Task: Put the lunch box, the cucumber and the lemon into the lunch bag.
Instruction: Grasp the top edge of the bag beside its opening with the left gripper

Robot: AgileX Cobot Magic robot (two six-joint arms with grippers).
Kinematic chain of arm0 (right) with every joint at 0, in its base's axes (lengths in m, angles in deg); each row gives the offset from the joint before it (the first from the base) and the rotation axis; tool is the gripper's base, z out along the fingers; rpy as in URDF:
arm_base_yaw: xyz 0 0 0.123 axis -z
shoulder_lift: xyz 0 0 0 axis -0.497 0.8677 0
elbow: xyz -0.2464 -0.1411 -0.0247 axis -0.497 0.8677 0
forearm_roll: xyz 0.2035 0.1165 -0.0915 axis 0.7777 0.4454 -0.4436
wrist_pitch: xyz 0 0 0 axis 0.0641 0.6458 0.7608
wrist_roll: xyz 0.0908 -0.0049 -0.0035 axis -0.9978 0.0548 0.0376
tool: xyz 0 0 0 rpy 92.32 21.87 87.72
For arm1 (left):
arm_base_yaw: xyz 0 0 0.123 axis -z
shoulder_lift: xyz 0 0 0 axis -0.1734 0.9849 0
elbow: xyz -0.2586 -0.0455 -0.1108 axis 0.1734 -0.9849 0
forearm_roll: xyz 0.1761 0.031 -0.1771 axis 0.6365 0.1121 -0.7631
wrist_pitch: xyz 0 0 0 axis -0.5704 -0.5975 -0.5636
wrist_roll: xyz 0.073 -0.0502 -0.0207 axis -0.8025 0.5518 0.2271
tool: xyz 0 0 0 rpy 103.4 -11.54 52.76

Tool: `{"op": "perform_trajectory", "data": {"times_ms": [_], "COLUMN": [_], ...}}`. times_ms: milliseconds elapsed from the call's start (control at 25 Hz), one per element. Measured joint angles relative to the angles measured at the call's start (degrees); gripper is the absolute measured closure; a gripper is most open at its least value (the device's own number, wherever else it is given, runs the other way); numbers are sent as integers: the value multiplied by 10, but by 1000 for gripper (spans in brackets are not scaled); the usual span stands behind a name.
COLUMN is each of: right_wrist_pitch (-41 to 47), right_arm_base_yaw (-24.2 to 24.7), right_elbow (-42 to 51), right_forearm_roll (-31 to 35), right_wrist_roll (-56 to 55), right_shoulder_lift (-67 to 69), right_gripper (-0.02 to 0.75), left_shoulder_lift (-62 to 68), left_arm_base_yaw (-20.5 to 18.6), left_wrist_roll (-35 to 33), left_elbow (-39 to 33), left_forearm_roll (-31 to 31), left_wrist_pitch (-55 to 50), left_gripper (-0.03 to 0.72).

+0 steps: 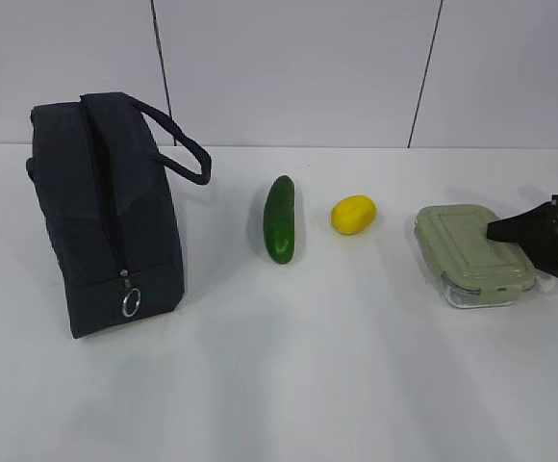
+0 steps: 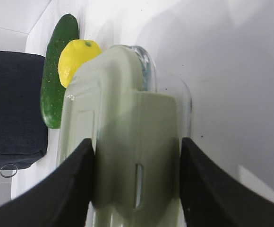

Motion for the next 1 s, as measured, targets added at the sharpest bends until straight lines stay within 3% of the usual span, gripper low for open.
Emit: {"op": "perform_trajectory", "data": {"times_ms": [1000], "right_wrist_pitch": [-11], "right_arm_base_yaw": [-1], "right_elbow": [0], "right_forearm_roll": [-10], "right_wrist_roll": [-64], "right_shoulder_lift": [-46], "right_gripper": [330], "left_shoulder_lift": [0], "left_arm_base_yaw": [0], "left_wrist_roll": [0], "left_elbow": [0], "left_forearm_roll": [0], "left_wrist_pitch": [0], "left_gripper": [448]}}
